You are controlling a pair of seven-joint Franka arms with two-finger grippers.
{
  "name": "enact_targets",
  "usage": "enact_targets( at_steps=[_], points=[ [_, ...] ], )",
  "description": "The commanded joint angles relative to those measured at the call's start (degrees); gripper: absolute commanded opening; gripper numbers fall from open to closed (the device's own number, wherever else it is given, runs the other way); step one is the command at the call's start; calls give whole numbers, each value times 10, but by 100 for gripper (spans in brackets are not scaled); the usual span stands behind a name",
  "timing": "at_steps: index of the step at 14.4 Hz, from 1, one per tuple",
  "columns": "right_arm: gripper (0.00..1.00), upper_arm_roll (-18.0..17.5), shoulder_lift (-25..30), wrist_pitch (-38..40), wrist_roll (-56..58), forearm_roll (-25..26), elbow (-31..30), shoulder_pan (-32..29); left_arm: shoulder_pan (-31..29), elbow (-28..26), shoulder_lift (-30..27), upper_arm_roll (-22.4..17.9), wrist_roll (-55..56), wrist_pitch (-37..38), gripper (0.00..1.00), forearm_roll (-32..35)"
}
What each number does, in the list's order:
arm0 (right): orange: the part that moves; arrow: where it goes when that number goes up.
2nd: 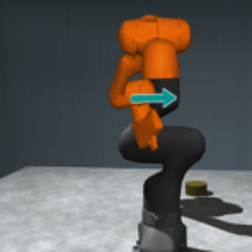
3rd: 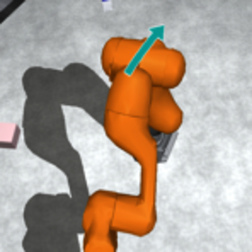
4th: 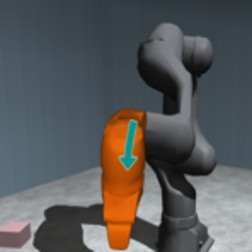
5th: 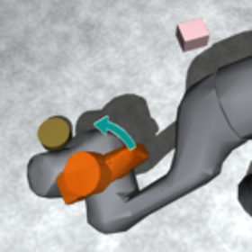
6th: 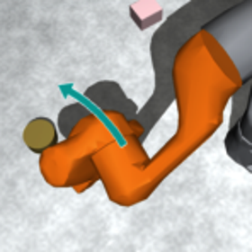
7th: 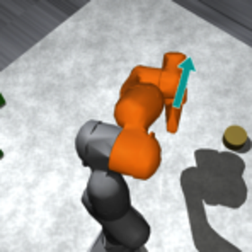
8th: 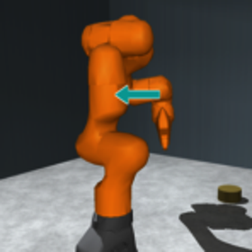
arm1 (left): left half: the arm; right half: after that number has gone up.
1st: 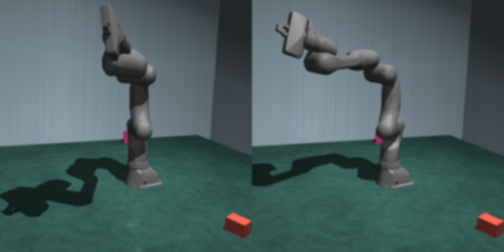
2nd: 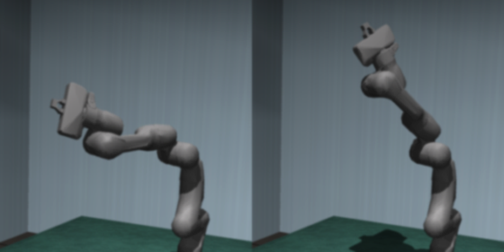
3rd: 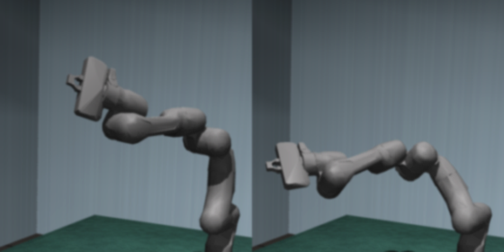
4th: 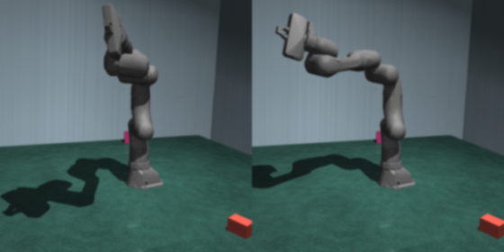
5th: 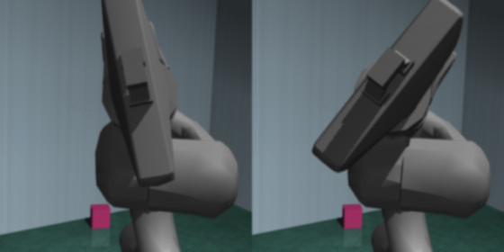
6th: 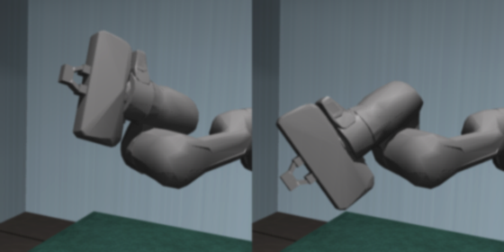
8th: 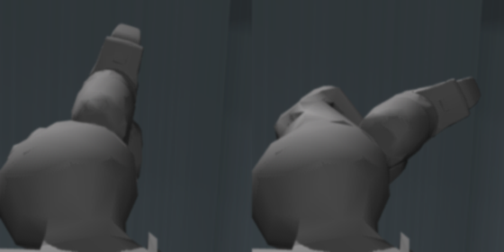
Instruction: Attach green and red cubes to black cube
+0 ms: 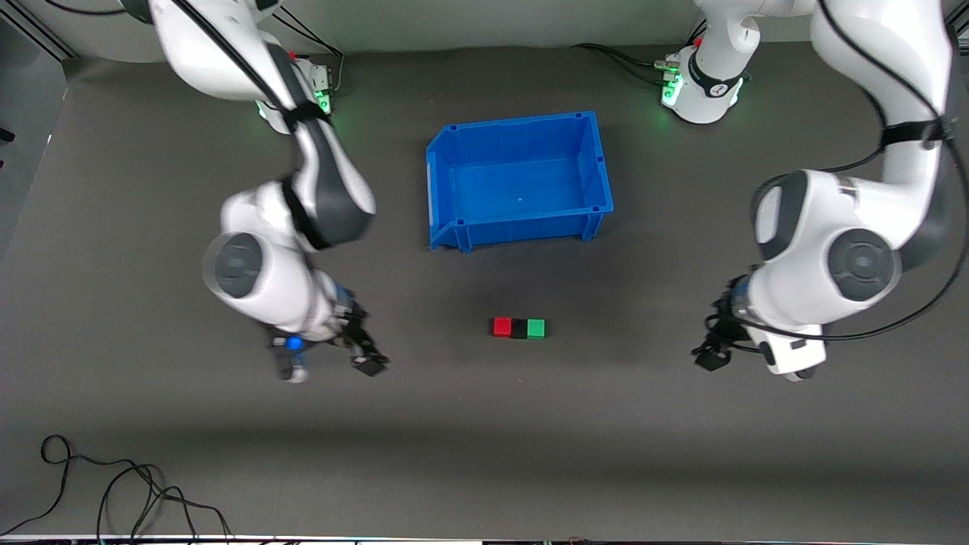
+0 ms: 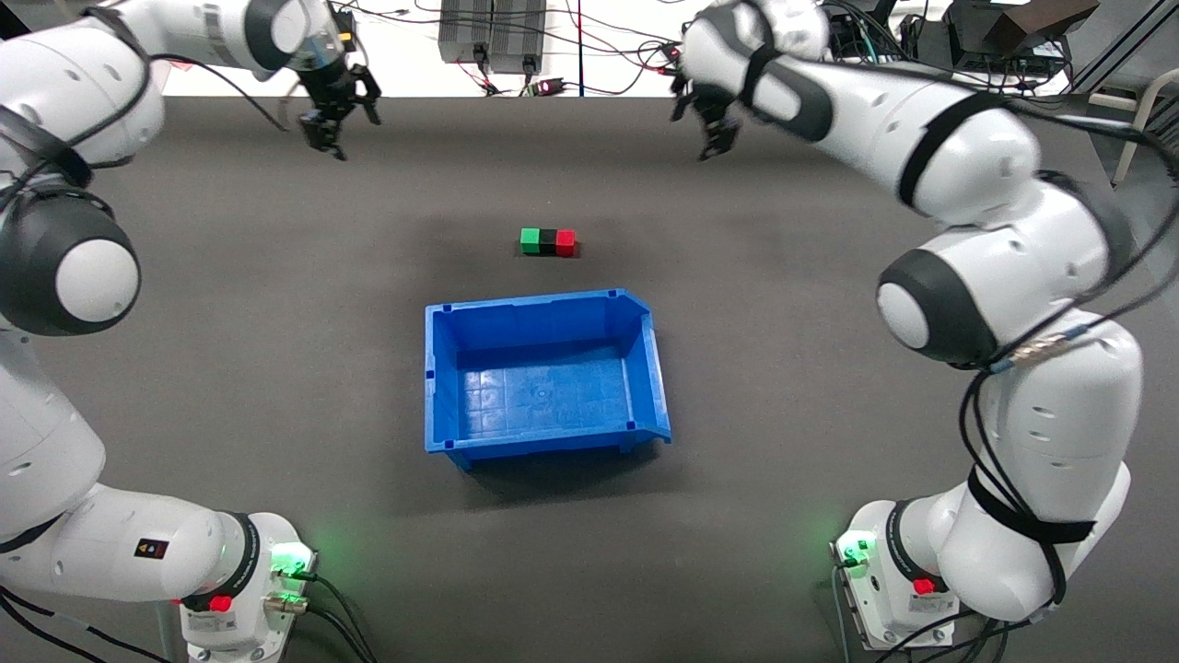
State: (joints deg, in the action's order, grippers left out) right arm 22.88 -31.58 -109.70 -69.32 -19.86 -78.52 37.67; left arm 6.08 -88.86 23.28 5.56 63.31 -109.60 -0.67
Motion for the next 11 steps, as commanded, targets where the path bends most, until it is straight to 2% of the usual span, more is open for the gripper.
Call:
enact_targets(
  at_steps=[1, 3, 4, 7, 9, 11],
  points=[
    [100, 55, 71, 76, 138, 12, -26, 4, -67, -52, -67, 3, -245, 21, 100, 4],
    [100, 96, 106, 120, 216, 25, -32, 6, -100, -55, -94, 3, -439, 45, 100, 5],
    [100, 106, 125, 141, 254, 43, -37, 5, -105, -56, -106, 3, -509, 47, 100, 5],
    [100, 117, 185, 151, 349, 112, -59, 4, -110, -62, -138, 3, -599, 64, 100, 10],
    [100, 104, 228, 149, 408, 155, -81, -21, -111, -102, -177, 3, -651, 59, 100, 36],
    [100, 35, 268, 144, 491, 176, -108, -98, -126, -119, -203, 4, -656, 62, 100, 35]
  ],
)
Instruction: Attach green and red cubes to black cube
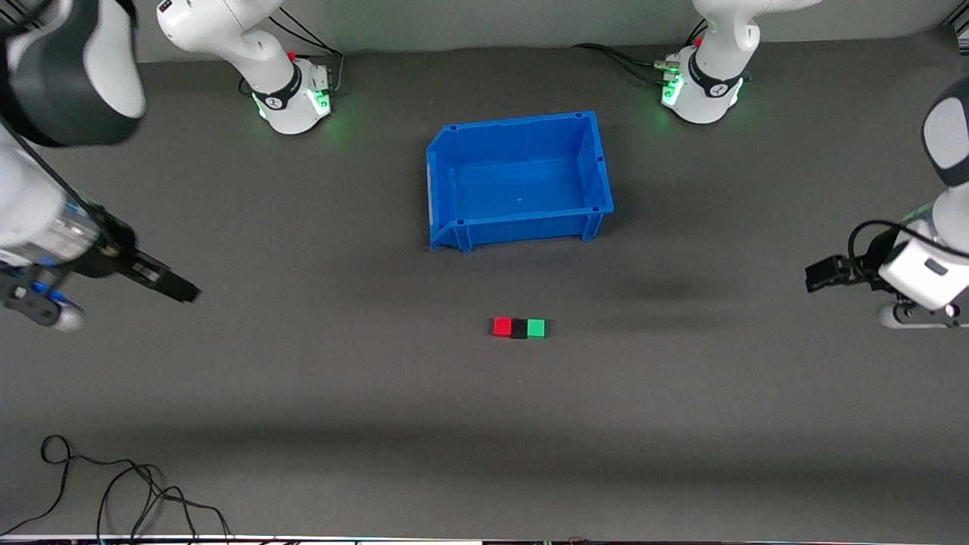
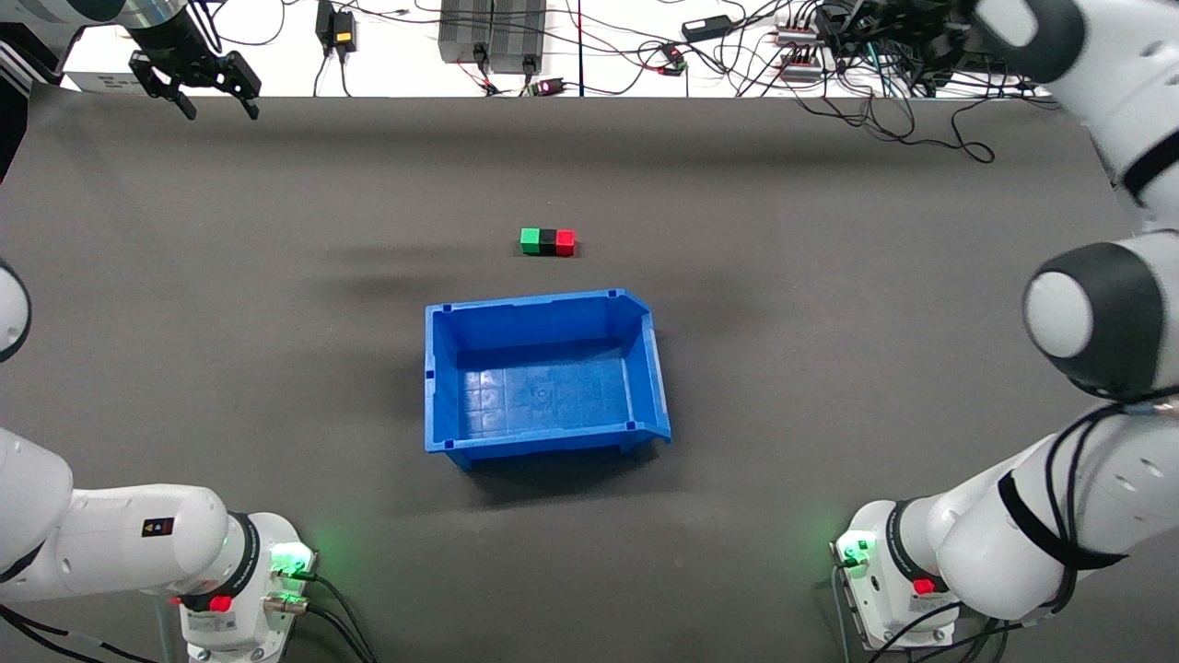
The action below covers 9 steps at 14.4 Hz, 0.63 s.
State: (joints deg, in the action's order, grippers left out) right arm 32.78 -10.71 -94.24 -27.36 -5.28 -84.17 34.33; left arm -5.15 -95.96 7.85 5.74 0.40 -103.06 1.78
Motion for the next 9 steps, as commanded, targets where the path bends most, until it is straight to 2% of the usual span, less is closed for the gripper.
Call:
enact_targets(
  at_steps=[1, 3, 4, 8, 9],
  points=[
    [100, -118, 73, -11, 111, 40, -59, -120, -13, -48, -51, 2, -25, 3, 100, 8],
    [100, -217, 89, -10, 184, 48, -70, -232, -11, -42, -59, 3, -22, 21, 100, 8],
    [100, -247, 92, -11, 221, 48, -71, -273, -12, -41, -65, 3, -24, 27, 100, 8],
    [100, -349, 95, -10, 275, 47, -70, -393, -9, 1, -63, 4, -17, 66, 100, 7],
    [100, -349, 97, -9, 275, 47, -70, -393, -11, 14, -61, 4, -19, 79, 100, 6]
  ],
)
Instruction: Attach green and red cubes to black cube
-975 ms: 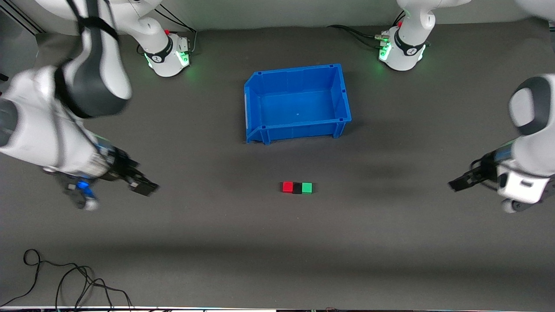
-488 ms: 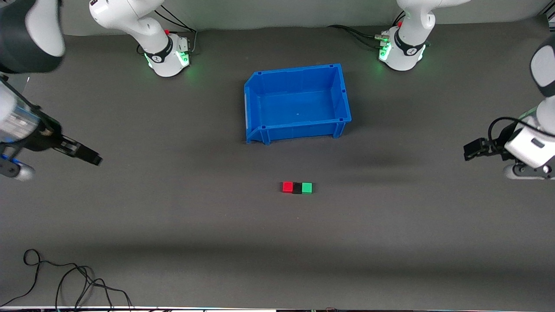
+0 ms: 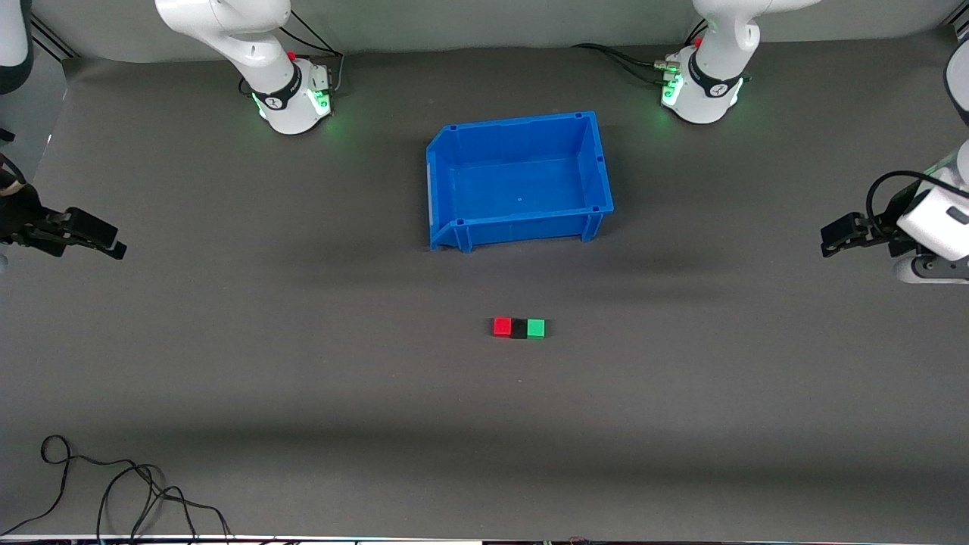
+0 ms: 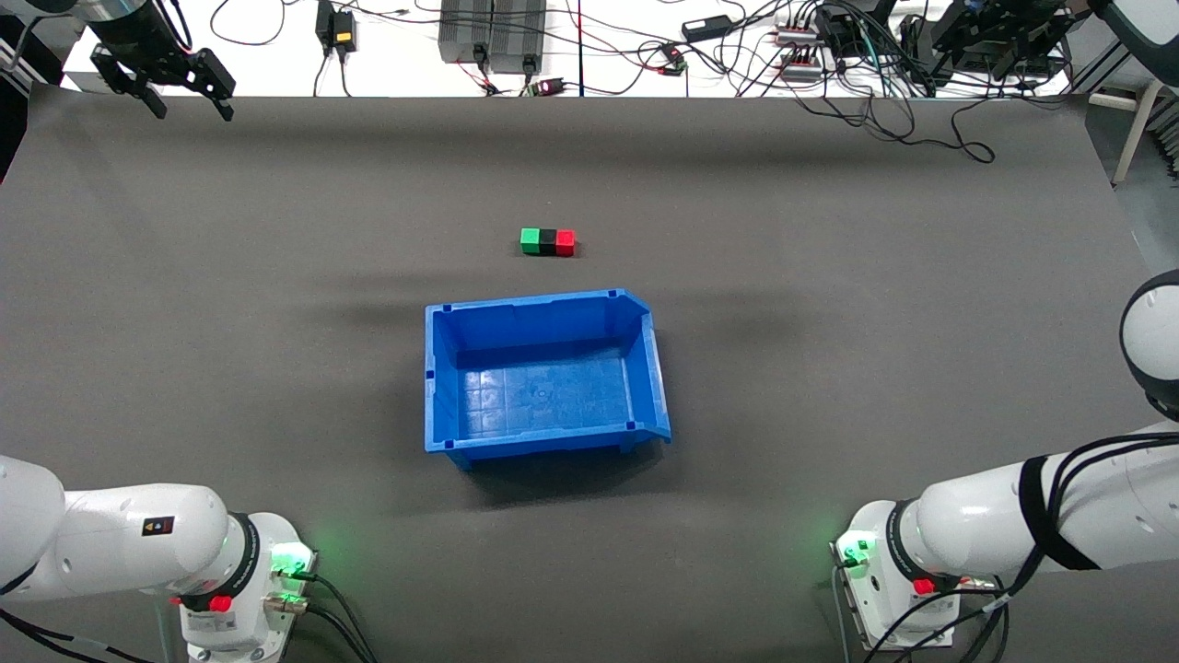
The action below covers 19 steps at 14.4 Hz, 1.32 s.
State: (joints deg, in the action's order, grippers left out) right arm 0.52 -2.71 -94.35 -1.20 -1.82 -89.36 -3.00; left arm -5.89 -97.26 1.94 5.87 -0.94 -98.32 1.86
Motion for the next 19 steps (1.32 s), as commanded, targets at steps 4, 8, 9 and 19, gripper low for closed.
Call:
enact_targets(
  at_steps=[4, 8, 9, 19],
  points=[
    [100, -27, 16, -7, 10, 13, -17, -15, 1, 68, 28, 4, 0, 36, 100, 4],
    [100, -27, 11, -5, 13, 9, -15, -12, 0, 73, 37, 4, -4, 29, 100, 4],
    [100, -26, 9, -3, 13, 6, -11, -12, 0, 85, 45, 3, -4, 29, 100, 4],
    [100, -30, 8, 13, 13, 6, -8, -11, -1, 140, 81, 5, -9, 31, 100, -6]
  ],
)
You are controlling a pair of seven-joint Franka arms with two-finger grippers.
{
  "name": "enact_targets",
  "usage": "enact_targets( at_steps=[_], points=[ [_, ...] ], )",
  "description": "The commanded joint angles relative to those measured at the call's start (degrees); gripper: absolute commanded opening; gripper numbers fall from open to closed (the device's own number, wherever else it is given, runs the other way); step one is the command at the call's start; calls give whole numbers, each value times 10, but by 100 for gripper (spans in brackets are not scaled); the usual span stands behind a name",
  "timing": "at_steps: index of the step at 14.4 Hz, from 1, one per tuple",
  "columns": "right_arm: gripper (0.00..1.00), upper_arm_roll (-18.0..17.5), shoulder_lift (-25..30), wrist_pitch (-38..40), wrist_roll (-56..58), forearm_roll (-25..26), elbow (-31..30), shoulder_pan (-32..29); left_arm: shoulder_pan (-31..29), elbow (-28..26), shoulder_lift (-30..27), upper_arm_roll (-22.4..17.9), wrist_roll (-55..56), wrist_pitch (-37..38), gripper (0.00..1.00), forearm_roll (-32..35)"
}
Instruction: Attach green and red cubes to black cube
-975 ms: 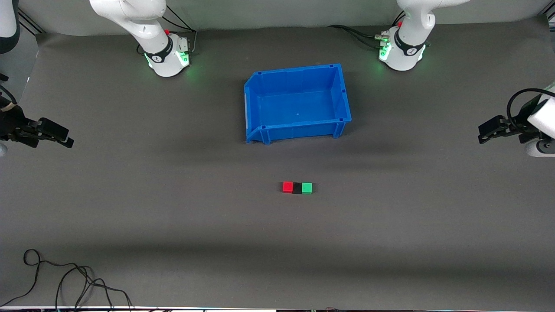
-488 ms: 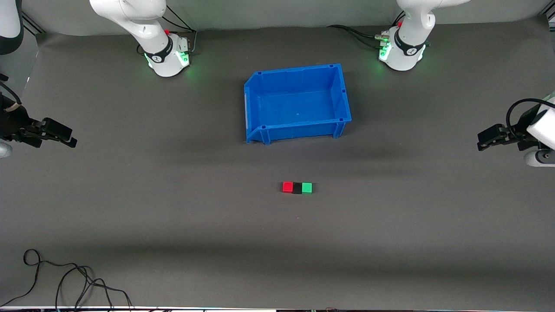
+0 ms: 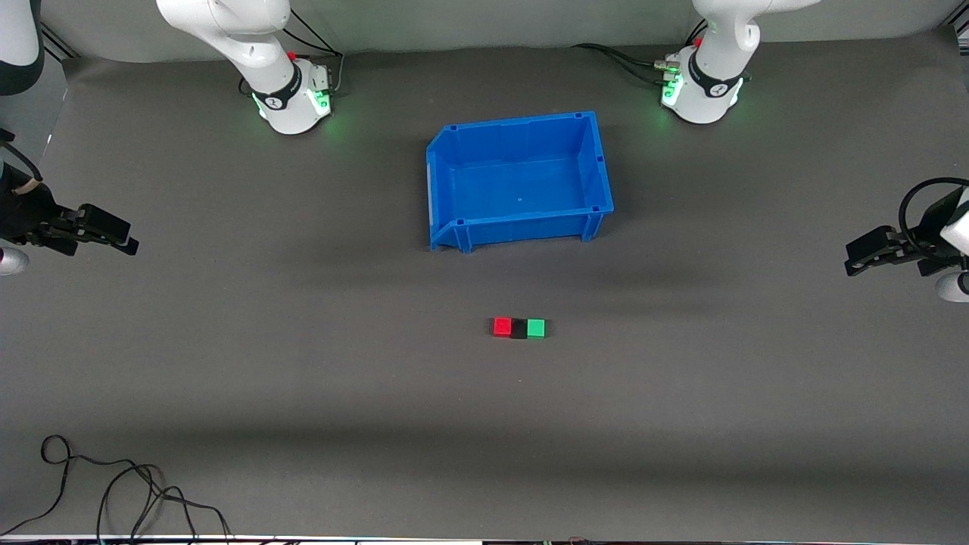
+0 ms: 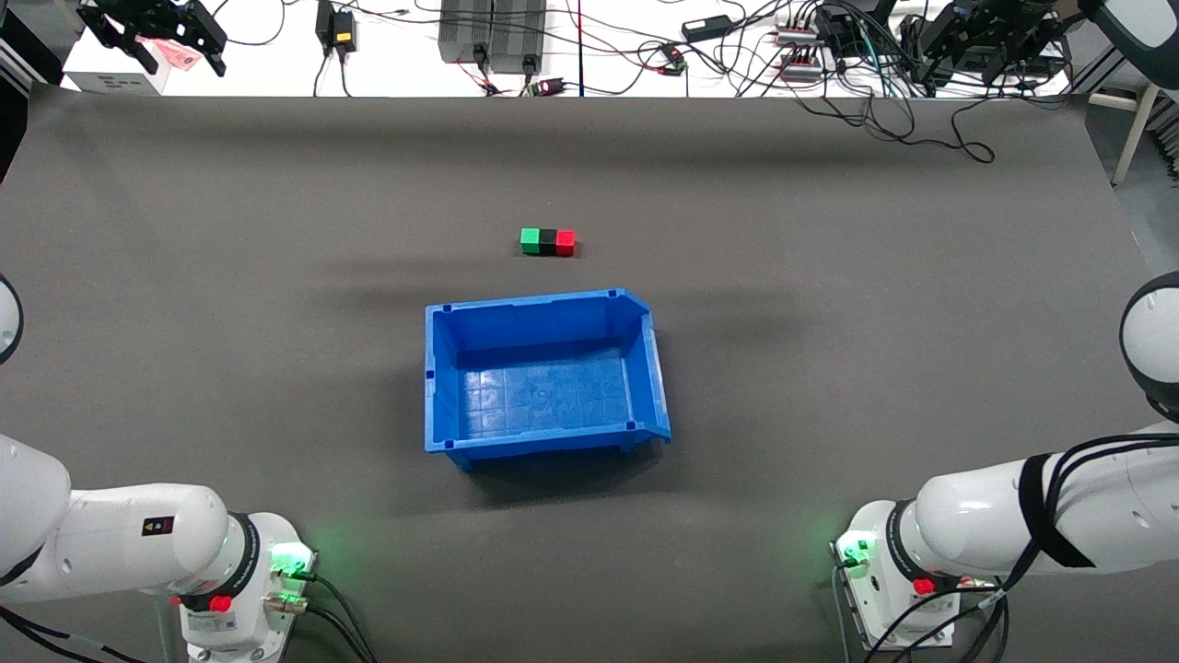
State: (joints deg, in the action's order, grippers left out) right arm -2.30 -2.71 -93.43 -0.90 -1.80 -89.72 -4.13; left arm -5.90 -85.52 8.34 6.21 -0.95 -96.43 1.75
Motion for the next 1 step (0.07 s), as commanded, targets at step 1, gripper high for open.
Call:
enact_targets(
  at_steps=[1],
  points=[
    [100, -2, 8, 4, 10, 6, -5, 0, -2, 23, 17, 1, -8, 12, 100, -10]
  ],
)
